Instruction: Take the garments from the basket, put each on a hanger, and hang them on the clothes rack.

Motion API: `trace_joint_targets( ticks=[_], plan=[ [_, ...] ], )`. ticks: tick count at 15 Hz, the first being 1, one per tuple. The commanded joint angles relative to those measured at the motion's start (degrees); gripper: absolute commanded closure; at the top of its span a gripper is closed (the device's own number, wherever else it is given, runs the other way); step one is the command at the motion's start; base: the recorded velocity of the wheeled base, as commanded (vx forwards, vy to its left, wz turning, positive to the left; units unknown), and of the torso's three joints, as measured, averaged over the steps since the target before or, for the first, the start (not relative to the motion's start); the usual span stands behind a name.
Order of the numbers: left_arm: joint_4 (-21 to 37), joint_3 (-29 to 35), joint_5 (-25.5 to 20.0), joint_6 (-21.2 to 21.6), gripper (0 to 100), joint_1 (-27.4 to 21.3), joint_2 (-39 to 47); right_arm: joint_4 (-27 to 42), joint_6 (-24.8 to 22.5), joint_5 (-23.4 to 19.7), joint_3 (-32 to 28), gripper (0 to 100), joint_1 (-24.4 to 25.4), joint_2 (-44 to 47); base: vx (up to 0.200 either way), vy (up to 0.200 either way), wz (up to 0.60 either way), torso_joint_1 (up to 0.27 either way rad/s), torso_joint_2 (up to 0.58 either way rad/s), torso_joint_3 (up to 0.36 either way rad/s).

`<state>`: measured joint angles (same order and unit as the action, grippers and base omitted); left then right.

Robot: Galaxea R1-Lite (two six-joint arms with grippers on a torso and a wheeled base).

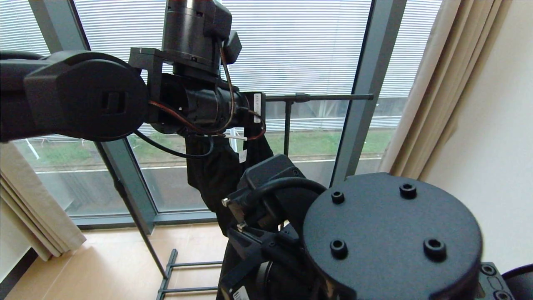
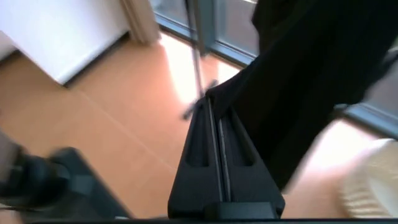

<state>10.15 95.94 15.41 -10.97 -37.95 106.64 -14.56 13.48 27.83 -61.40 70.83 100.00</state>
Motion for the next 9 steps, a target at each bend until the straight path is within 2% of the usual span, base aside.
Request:
trace_joint_targets(
  ticks=[1, 2, 3, 4, 7, 9],
  plan=[
    [0.1, 0.0, 0.1, 0.3, 100, 0.5, -0.2, 0.3, -8.5, 0.0, 6.4, 100, -4.8, -3.9, 0.000, 0.000, 0.00, 0.000, 0.00, 0.000],
    [0.2, -0.1, 0.2, 0.9, 100, 0.9, -0.4, 0.3, -12.9, 0.0, 8.8, 100, -7.2, -5.1, 0.000, 0.000, 0.00, 0.000, 0.00, 0.000],
    [0.2, -0.3, 0.3, 1.2, 100, 1.0, -0.8, 0.3, -15.3, 0.0, 10.2, 100, -8.9, -5.6, 0.000, 0.000, 0.00, 0.000, 0.00, 0.000],
    [1.4, -0.8, 0.3, 1.4, 100, 1.2, -1.7, 0.2, -19.6, 0.1, 11.8, 100, -13.2, -6.6, 0.000, 0.000, 0.00, 0.000, 0.00, 0.000],
    [9.8, -0.9, 0.3, 1.5, 100, 1.7, -4.3, -0.4, -21.7, 0.2, 10.3, 100, -21.9, -5.4, 0.000, 0.000, 0.00, 0.000, 0.00, 0.000],
    [13.3, -1.5, 0.2, 1.5, 100, 1.6, -5.8, -0.6, -21.8, 1.6, 8.1, 100, -24.4, -4.0, 0.000, 0.000, 0.00, 0.000, 0.00, 0.000]
  ],
)
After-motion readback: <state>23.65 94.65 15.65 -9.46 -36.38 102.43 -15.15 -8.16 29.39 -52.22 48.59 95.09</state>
